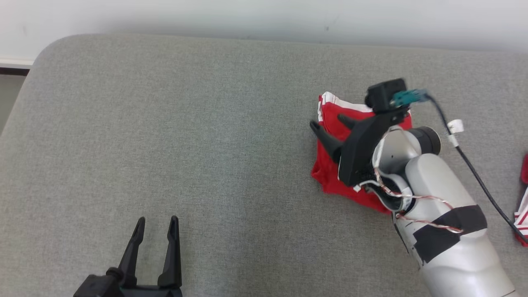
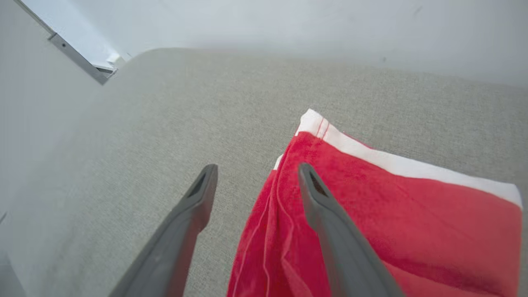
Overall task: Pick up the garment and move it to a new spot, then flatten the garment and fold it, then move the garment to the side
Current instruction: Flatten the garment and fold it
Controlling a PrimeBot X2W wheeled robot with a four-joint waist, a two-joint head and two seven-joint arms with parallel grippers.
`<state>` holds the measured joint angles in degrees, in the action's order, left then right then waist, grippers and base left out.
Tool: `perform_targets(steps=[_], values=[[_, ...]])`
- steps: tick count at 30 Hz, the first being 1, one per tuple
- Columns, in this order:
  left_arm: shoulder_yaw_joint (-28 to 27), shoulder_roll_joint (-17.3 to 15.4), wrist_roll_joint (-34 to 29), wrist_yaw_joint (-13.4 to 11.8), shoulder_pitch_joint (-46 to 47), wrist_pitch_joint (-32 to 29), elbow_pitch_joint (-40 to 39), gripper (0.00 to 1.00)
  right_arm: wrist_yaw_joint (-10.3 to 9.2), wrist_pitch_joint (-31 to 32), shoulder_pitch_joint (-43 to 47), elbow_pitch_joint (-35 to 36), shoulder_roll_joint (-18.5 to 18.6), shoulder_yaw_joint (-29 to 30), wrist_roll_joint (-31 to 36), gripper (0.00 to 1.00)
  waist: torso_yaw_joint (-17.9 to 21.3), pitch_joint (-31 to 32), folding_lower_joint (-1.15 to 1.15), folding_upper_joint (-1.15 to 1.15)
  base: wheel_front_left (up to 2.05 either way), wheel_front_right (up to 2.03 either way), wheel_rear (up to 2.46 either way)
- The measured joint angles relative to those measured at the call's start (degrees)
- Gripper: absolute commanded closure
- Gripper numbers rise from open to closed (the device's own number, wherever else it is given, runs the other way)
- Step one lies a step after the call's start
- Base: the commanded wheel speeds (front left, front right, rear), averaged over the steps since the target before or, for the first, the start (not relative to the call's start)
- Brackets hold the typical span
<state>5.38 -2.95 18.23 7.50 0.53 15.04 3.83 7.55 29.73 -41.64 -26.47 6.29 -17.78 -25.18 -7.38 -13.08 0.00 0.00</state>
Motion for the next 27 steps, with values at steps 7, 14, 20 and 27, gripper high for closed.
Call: perform_targets(steps=[7,14,20,27], values=[[-0.8,0.0,0.0,0.0,-1.0,0.0,-0.4,0.0,0.0,-4.2,0.3,4.9,2.1,7.3,-2.1,0.0,1.4,0.9,0.0,0.0,0.0,0.0,0.0],[-0.3,0.0,-0.1,0.0,-0.8,0.0,-0.6,0.0,0.0,-9.3,6.0,4.6,7.0,14.0,6.7,0.64,2.1,0.7,0.0,0.0,0.0,0.0,0.0],[-0.2,0.0,-0.1,0.0,-0.5,0.0,-0.8,0.0,0.0,-12.0,9.9,3.4,6.7,13.6,11.0,1.0,2.3,-0.2,0.0,0.0,0.0,0.0,0.0],[-0.4,0.0,-0.1,0.0,-0.3,0.0,-0.6,0.0,0.0,-15.5,11.2,1.7,4.0,7.7,13.3,1.0,2.3,-0.5,0.0,0.0,0.0,0.0,0.0]])
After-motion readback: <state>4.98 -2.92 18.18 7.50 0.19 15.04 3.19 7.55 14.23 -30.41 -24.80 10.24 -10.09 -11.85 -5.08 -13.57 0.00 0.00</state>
